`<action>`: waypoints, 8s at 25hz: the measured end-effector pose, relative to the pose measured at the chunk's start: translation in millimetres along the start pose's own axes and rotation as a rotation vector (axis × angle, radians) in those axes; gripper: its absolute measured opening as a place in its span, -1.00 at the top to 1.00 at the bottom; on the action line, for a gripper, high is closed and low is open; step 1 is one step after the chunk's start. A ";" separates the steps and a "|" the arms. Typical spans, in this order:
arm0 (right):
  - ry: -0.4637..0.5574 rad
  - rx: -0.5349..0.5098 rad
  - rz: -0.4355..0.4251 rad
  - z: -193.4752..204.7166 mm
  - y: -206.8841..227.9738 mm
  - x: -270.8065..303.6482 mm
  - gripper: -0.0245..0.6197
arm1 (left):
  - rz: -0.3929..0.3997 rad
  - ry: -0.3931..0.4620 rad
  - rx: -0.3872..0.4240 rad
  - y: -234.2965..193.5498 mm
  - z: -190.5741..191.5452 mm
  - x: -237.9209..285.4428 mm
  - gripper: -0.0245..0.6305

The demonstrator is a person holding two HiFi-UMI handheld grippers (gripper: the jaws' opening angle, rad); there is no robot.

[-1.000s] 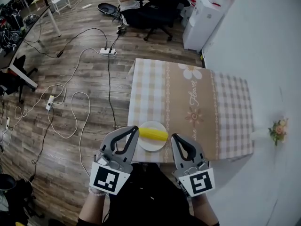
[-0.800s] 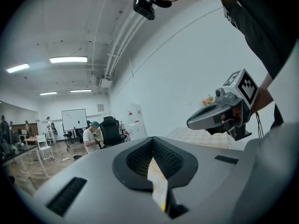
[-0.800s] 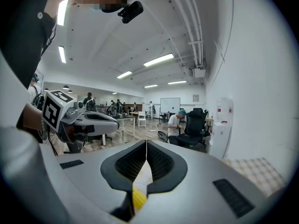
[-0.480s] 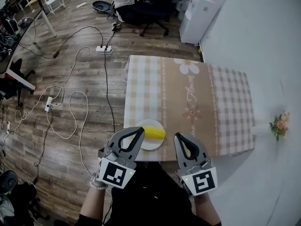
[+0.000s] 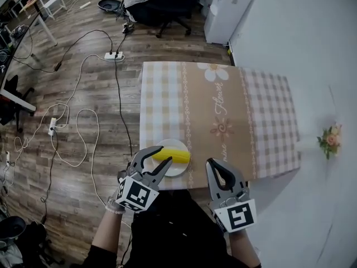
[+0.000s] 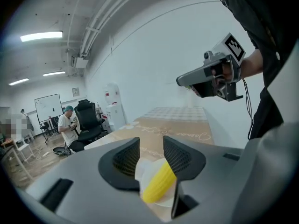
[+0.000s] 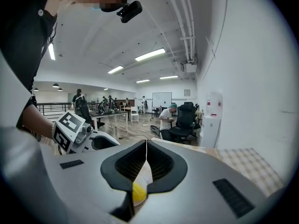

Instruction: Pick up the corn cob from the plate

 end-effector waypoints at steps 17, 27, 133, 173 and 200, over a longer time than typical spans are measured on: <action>-0.002 0.054 0.073 18.7 19.2 -10.9 0.80 | 0.252 -0.076 0.226 39.1 44.6 62.1 0.12; -0.068 0.075 0.130 30.6 27.0 -20.0 0.79 | 0.335 -0.115 0.169 49.0 55.2 77.2 0.11; 0.143 -0.087 -0.176 -46.8 -17.2 7.2 0.79 | -0.270 -0.003 -0.147 -47.2 -93.3 -95.7 0.14; 0.111 -0.124 -0.173 -37.6 -27.5 1.7 0.80 | -0.263 0.013 -0.155 -40.0 -103.7 -95.3 0.14; 0.090 -0.136 -0.167 -34.2 -26.9 -0.5 0.80 | -0.232 0.014 -0.111 -35.7 -102.0 -89.6 0.14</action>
Point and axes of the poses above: the fingertips, and each gripper's own axes: x forward along the fingers, y to its right, z out of its underside, the point moved 3 cm from there along -x, backward along the fingers, and after that the axes turned 12 degrees about x, right-handed, at the moved point
